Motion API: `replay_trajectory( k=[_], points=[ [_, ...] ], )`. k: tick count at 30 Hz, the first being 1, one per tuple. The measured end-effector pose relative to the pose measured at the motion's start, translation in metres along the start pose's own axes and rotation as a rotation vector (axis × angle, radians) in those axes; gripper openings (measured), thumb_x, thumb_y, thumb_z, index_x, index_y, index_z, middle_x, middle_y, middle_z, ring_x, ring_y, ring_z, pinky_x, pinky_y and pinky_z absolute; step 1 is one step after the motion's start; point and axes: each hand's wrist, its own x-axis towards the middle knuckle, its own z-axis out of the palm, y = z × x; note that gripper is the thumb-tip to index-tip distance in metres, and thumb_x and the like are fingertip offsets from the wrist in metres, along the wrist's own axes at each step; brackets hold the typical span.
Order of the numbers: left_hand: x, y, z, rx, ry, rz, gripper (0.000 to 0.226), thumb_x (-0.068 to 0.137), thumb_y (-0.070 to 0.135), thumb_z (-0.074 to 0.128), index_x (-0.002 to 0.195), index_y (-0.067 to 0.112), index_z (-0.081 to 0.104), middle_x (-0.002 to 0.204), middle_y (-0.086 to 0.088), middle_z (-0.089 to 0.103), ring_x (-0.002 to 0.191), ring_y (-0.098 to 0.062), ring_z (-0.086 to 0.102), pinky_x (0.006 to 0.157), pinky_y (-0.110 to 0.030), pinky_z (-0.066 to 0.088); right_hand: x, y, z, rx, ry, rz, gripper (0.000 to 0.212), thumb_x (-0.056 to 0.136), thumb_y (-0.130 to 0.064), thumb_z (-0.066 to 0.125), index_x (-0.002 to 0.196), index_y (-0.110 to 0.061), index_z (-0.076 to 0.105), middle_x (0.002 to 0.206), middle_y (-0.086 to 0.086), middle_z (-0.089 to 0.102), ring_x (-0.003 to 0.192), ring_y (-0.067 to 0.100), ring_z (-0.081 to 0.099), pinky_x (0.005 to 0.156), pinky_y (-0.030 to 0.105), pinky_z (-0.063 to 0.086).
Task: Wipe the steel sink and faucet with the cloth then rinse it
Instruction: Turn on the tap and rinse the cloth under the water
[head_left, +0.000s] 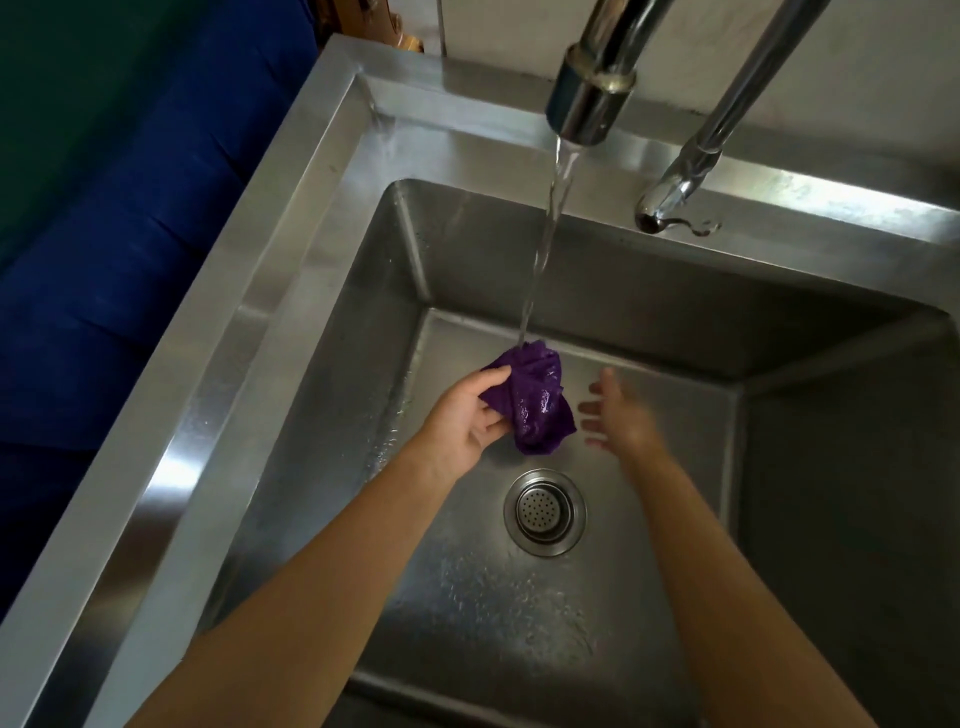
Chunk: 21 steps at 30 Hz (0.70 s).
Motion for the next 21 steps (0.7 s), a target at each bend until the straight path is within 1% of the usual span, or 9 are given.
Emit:
replay_trajectory(
  k=[2, 5, 7, 9, 10, 13, 15, 18, 21],
  points=[
    [0.000, -0.002, 0.002, 0.024, -0.057, 0.006, 0.017, 0.089, 0.015, 0.051, 0.100, 0.012, 0.064, 0.082, -0.003, 0.073, 0.076, -0.017, 0.067, 0.069, -0.031, 0.054, 0.004, 0.018, 0.012, 0.119, -0.210, 0.107, 0.053, 0.097, -0.053, 0.026, 0.125, -0.016, 0.053, 0.113, 0.009, 0.063, 0.100, 0.024, 0.060, 0.070, 0.032, 0.049],
    [0.004, -0.001, 0.004, 0.012, -0.091, -0.002, 0.023, 0.088, 0.025, 0.050, 0.099, 0.012, 0.066, 0.087, -0.005, 0.071, 0.084, -0.022, 0.065, 0.081, -0.037, 0.049, 0.008, 0.020, 0.023, 0.450, -0.389, 0.126, 0.045, 0.097, -0.046, 0.038, 0.122, -0.015, 0.059, 0.114, 0.007, 0.067, 0.102, 0.022, 0.064, 0.072, 0.033, 0.055],
    [0.009, 0.003, 0.001, 0.022, -0.065, -0.005, 0.027, 0.089, 0.033, 0.052, 0.102, 0.014, 0.065, 0.091, -0.005, 0.071, 0.090, -0.023, 0.065, 0.085, -0.039, 0.050, 0.013, 0.018, 0.027, 0.527, -0.327, 0.063, 0.033, 0.093, -0.027, 0.053, 0.120, -0.009, 0.060, 0.109, 0.010, 0.069, 0.099, 0.025, 0.066, 0.074, 0.034, 0.056],
    [0.015, 0.008, -0.007, 0.061, -0.010, 0.015, 0.030, 0.089, 0.035, 0.056, 0.112, 0.016, 0.062, 0.099, -0.003, 0.069, 0.094, -0.021, 0.065, 0.081, -0.037, 0.053, 0.021, 0.014, 0.028, 0.594, -0.215, 0.023, 0.031, 0.089, -0.008, 0.056, 0.119, -0.004, 0.059, 0.101, 0.011, 0.069, 0.093, 0.026, 0.065, 0.077, 0.035, 0.054],
    [0.018, 0.010, -0.011, 0.068, 0.040, 0.023, 0.033, 0.088, 0.033, 0.059, 0.117, 0.015, 0.060, 0.102, -0.003, 0.068, 0.095, -0.020, 0.065, 0.078, -0.036, 0.054, 0.024, 0.012, 0.027, 0.636, -0.202, 0.011, 0.029, 0.088, -0.005, 0.056, 0.118, -0.004, 0.059, 0.100, 0.010, 0.068, 0.091, 0.024, 0.065, 0.077, 0.035, 0.053],
    [0.026, 0.009, -0.025, 0.095, 0.148, 0.015, 0.045, 0.084, 0.031, 0.067, 0.123, 0.015, 0.054, 0.107, -0.006, 0.066, 0.099, -0.024, 0.064, 0.078, -0.039, 0.057, 0.025, 0.000, 0.031, 0.666, -0.267, -0.030, 0.020, 0.090, -0.007, 0.053, 0.108, -0.010, 0.061, 0.099, 0.006, 0.068, 0.088, 0.018, 0.065, 0.072, 0.031, 0.054],
    [0.029, 0.007, -0.029, 0.124, 0.162, 0.022, 0.031, 0.083, 0.028, 0.068, 0.110, 0.016, 0.058, 0.103, -0.005, 0.066, 0.099, -0.024, 0.063, 0.079, -0.040, 0.056, 0.024, -0.007, 0.036, 0.656, -0.317, -0.049, 0.021, 0.090, -0.007, 0.054, 0.110, -0.010, 0.060, 0.098, 0.006, 0.068, 0.087, 0.017, 0.065, 0.071, 0.028, 0.056],
    [0.030, 0.003, -0.030, 0.138, 0.150, 0.048, 0.008, 0.087, 0.016, 0.063, 0.094, 0.016, 0.062, 0.094, -0.004, 0.067, 0.090, -0.019, 0.064, 0.075, -0.034, 0.057, 0.018, -0.016, 0.042, 0.667, -0.401, -0.066, 0.016, 0.090, -0.008, 0.054, 0.104, -0.014, 0.061, 0.095, 0.004, 0.069, 0.086, 0.016, 0.066, 0.072, 0.027, 0.057],
    [0.030, 0.002, -0.032, 0.113, 0.178, 0.028, 0.011, 0.094, 0.009, 0.051, 0.093, 0.013, 0.061, 0.090, -0.005, 0.066, 0.082, -0.017, 0.064, 0.075, -0.031, 0.057, 0.011, -0.025, 0.043, 0.654, -0.437, -0.078, 0.012, 0.092, -0.009, 0.053, 0.098, -0.017, 0.060, 0.089, 0.001, 0.067, 0.082, 0.014, 0.063, 0.060, 0.023, 0.055]
  ],
)
